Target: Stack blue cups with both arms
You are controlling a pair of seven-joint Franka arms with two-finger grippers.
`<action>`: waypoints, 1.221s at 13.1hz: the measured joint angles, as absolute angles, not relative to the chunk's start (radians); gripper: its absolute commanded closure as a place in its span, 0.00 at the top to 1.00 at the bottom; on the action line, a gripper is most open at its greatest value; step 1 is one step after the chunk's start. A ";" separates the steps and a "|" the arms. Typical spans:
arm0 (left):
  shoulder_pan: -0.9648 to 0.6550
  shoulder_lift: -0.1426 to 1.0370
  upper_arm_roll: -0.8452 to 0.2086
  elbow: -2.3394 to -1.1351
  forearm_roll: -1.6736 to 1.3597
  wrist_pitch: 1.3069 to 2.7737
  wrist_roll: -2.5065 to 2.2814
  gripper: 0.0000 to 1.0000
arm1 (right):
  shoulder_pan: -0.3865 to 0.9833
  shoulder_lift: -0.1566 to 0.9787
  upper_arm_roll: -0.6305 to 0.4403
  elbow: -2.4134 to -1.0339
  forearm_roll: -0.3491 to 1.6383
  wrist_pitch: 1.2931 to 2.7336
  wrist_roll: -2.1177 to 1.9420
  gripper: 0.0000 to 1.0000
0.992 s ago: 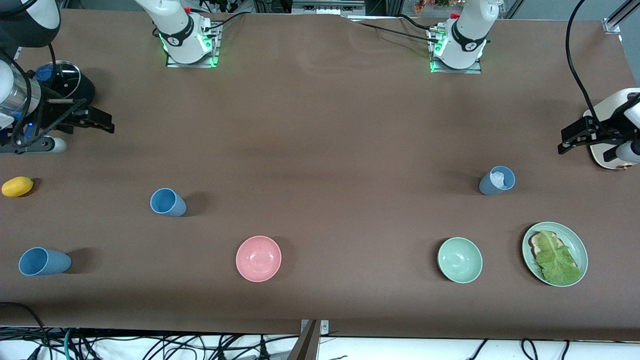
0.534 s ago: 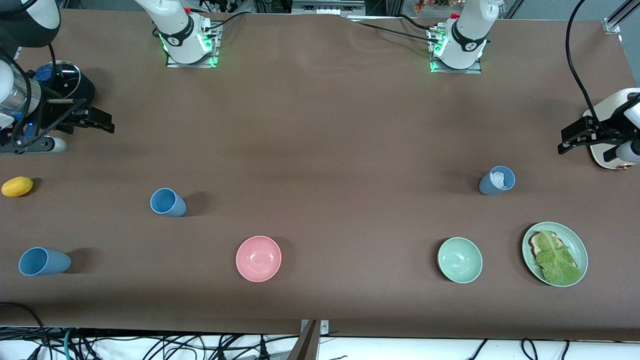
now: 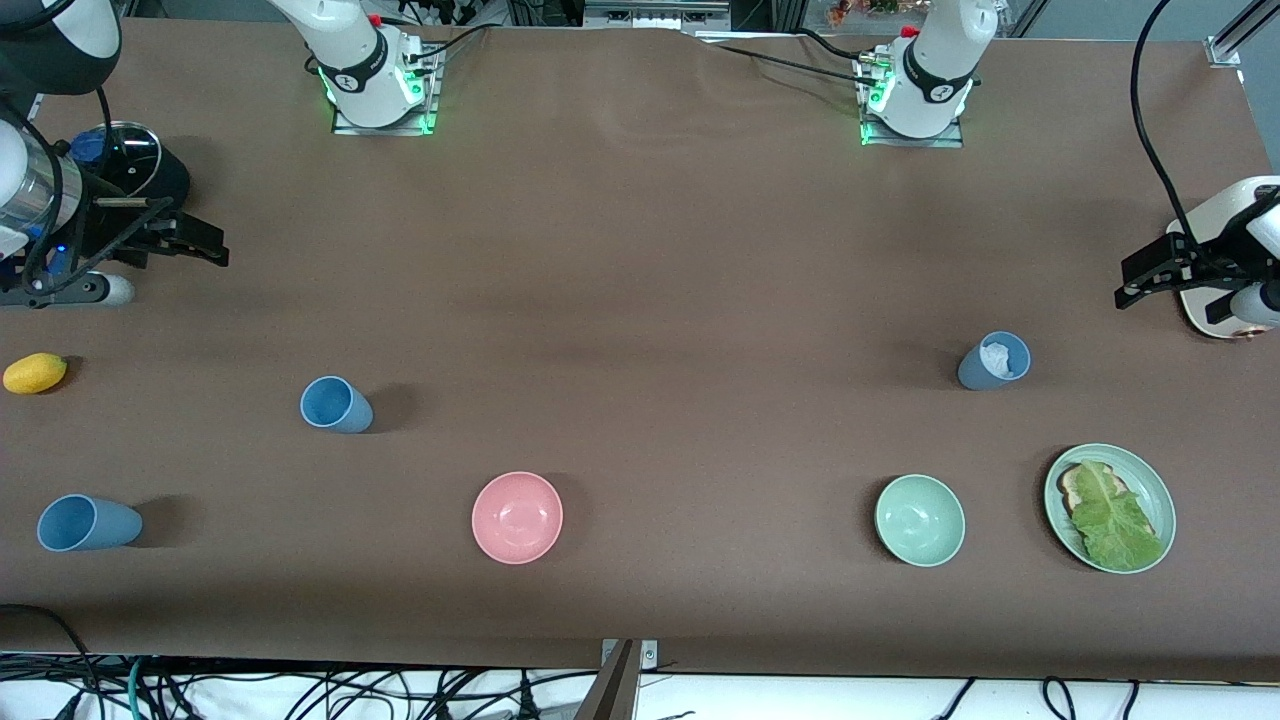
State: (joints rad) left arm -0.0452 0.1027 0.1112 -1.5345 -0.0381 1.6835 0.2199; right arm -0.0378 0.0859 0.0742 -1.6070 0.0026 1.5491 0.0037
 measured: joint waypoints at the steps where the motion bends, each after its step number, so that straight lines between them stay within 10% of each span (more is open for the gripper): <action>1: -0.045 0.103 0.111 -1.535 -0.038 1.683 0.220 1.00 | -0.038 0.086 0.074 -1.607 0.003 1.549 0.004 1.00; 16: -0.045 0.103 0.111 -1.537 -0.038 1.683 0.220 1.00 | -0.040 0.137 0.072 -1.552 -0.022 1.642 0.004 1.00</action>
